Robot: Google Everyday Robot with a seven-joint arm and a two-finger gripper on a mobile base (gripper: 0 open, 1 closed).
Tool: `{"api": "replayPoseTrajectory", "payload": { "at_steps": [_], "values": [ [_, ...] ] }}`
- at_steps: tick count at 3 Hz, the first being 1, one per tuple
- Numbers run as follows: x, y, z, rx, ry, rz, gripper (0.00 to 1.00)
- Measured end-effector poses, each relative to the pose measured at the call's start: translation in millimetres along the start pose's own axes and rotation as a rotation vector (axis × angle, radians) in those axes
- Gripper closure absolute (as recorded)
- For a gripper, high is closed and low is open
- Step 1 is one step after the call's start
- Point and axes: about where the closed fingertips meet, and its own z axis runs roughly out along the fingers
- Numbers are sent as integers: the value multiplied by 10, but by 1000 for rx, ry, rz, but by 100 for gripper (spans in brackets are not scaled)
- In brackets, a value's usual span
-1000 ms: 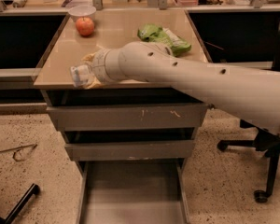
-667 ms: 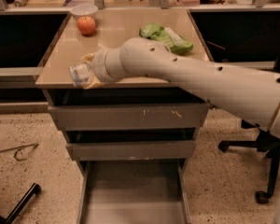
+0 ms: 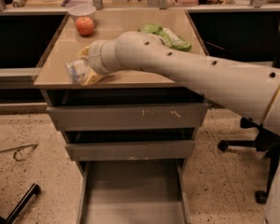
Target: Pick blue plastic bottle from bottom drawer and place on counter
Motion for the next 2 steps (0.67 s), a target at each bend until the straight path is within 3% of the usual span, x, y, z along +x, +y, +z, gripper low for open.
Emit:
{"api": "replayPoseTrajectory", "payload": {
  "at_steps": [1,2],
  "values": [
    [-117,-850,-90,174,34,-83,100],
    [-124,-1677,114,312,86,-214,100]
  ]
}}
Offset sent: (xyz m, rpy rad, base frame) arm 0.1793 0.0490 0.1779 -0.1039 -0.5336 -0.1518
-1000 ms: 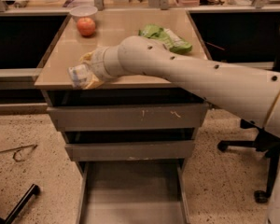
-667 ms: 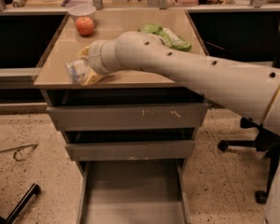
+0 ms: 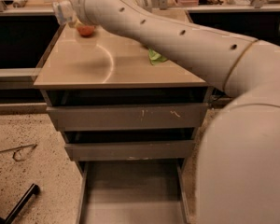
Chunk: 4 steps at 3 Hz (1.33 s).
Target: Pick blue plastic bottle from bottom drawer and place on counter
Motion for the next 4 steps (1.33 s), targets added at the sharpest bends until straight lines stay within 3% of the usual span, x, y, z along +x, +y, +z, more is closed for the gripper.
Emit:
{"api": "replayPoseTrajectory", "payload": {
  "at_steps": [1,2,3,4],
  "values": [
    [274,-13,413,-47,38,-17,100],
    [433,189,620,-145,2,114,100],
    [411,144,513,-186,-55,222,100],
    [393,300,387,-221,-85,299,100]
  ]
}}
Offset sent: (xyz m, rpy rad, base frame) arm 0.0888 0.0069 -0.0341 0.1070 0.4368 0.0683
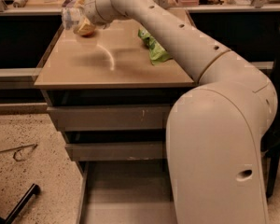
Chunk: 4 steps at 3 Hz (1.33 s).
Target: Pick blue plastic bottle from bottom drawer and place on counter
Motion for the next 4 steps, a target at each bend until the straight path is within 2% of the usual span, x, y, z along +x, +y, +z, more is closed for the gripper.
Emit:
{"api": "replayPoseTrajectory", "payload": {
  "at_steps": [1,2,3,4],
  "values": [
    [163,407,-16,-94,17,70,100],
    [320,804,-58,-164,32,138,100],
    [332,855,-44,-173,34,139,81],
    [332,857,-43,-173,34,139,58]
  ]
}}
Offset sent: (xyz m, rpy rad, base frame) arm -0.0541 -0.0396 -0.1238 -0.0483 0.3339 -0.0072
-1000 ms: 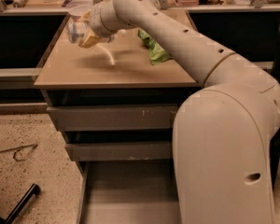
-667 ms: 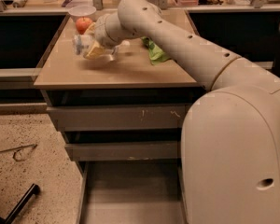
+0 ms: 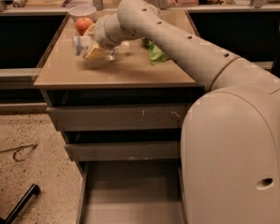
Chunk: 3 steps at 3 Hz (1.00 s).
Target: Pick blue plastic bottle from bottom drawer and place on counter
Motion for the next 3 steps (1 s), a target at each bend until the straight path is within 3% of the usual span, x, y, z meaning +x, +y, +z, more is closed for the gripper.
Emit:
{"api": "replayPoseTrajectory", "payload": {
  "at_steps": [2,3],
  "values": [
    [0,0,0,0,0,0,12],
    [0,1,1,0,0,0,0]
  ]
}}
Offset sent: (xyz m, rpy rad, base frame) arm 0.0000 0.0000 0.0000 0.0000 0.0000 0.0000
